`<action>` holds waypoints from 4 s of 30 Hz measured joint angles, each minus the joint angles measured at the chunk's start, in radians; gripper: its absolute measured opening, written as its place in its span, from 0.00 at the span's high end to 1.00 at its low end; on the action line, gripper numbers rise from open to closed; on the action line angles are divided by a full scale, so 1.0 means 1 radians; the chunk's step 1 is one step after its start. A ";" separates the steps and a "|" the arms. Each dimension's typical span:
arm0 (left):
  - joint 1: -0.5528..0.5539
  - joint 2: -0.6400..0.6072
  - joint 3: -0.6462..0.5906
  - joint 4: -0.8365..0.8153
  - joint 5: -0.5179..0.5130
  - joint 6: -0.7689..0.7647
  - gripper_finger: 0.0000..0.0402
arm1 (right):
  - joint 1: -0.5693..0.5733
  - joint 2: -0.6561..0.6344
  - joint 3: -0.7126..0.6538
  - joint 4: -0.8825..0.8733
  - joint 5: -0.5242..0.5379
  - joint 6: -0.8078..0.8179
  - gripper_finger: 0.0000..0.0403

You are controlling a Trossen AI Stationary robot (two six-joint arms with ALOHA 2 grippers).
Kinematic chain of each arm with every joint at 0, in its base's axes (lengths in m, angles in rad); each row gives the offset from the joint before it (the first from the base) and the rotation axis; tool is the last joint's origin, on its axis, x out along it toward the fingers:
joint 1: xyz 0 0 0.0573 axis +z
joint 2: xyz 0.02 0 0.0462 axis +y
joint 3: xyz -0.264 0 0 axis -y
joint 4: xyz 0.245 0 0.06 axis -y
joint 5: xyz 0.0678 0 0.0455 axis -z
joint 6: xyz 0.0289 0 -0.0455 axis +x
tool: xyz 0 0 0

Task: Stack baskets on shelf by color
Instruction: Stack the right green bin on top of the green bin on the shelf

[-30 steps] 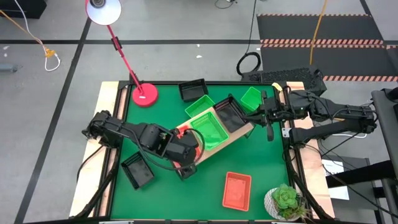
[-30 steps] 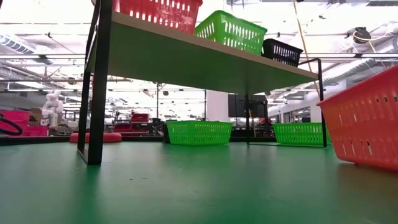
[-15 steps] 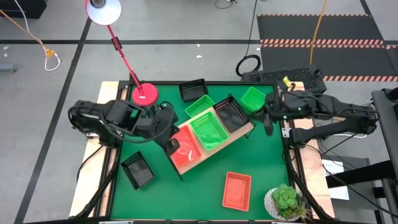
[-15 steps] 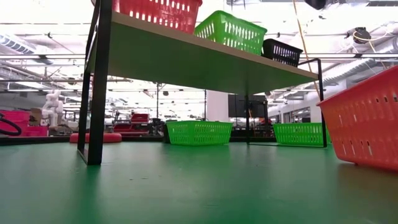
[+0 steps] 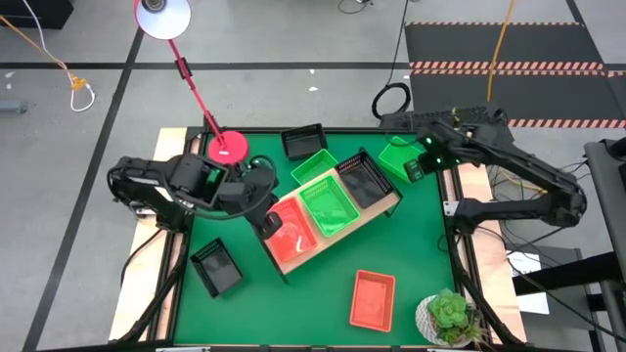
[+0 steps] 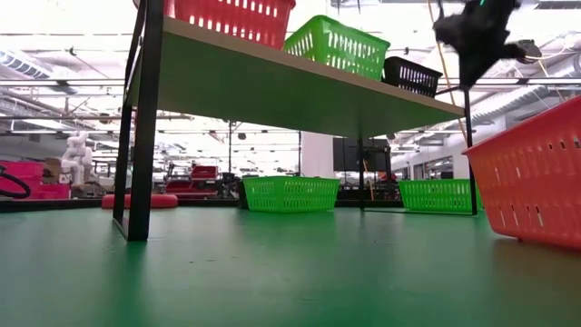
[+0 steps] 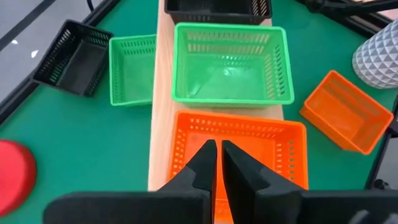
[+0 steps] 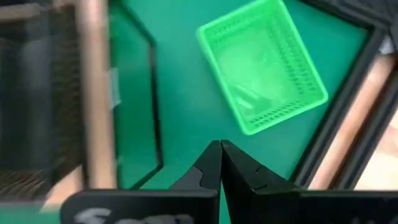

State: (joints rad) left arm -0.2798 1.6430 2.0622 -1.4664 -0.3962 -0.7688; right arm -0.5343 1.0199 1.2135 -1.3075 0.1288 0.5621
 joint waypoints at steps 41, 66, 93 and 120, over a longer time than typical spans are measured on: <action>0.077 -0.008 -0.154 0.079 0.064 0.091 0.94 | -0.395 0.058 -0.549 0.485 -0.081 0.660 0.59; 0.028 -0.008 -0.154 0.079 0.134 0.095 0.94 | -0.394 -0.220 -0.529 0.595 0.085 0.788 0.99; 0.025 -0.161 -0.154 0.055 0.074 0.054 0.94 | 0.007 0.214 0.518 0.529 -0.055 0.080 1.00; -0.126 -0.258 -0.154 0.049 0.037 -0.139 0.94 | 0.190 0.740 1.117 0.198 -0.451 -0.859 1.00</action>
State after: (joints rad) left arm -0.4055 1.3846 1.9079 -1.4179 -0.3596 -0.9079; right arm -0.3447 1.7598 2.3310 -1.1095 -0.3227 -0.2972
